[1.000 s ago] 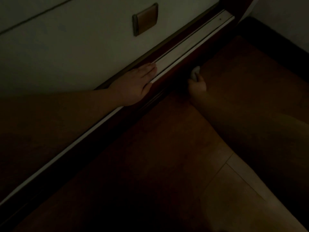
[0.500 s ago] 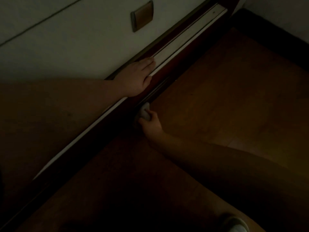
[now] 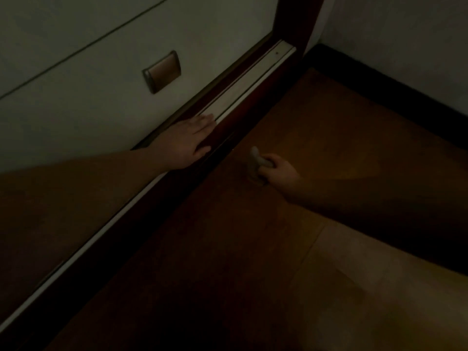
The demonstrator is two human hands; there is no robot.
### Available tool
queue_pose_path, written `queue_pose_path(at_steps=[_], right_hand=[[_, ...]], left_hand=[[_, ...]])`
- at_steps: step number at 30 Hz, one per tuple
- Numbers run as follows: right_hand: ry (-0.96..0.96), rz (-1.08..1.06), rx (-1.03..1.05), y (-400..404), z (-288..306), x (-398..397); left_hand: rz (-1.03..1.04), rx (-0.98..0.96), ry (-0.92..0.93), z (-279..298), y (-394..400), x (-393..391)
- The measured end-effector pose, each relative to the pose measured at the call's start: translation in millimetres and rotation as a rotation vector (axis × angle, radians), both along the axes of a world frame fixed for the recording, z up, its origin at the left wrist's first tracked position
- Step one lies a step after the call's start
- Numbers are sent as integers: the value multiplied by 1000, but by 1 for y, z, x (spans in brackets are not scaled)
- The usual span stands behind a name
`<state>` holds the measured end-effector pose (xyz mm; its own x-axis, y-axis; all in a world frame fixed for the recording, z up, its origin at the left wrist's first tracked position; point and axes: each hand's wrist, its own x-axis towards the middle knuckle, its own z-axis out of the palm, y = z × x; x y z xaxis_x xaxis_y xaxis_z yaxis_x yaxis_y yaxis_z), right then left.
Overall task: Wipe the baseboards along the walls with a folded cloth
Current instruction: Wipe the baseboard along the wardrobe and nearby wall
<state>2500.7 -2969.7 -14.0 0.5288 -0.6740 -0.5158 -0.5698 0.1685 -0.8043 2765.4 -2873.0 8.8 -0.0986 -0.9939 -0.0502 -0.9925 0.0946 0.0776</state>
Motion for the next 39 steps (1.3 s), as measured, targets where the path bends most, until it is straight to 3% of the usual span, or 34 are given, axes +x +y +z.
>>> queue_pose_path(at_steps=[5, 9, 17, 25, 31, 39], right_hand=[[69, 69, -323, -53, -21, -61], [-6, -59, -497, -66, -54, -85], [-44, 139, -664, -76, -101, -97], [-6, 189, -672, -78, -110, -95], [33, 239, -655, -82, -112, -96], [-23, 213, -567, -86, -101, -102]], left_hand=[[224, 135, 70, 9, -30, -18], [284, 210, 125, 11, -39, -24], [271, 257, 94, 15, -44, -8], [181, 687, -136, 71, -92, 6], [111, 490, -132, 95, -166, 12], [114, 243, 24, 17, -218, -9]])
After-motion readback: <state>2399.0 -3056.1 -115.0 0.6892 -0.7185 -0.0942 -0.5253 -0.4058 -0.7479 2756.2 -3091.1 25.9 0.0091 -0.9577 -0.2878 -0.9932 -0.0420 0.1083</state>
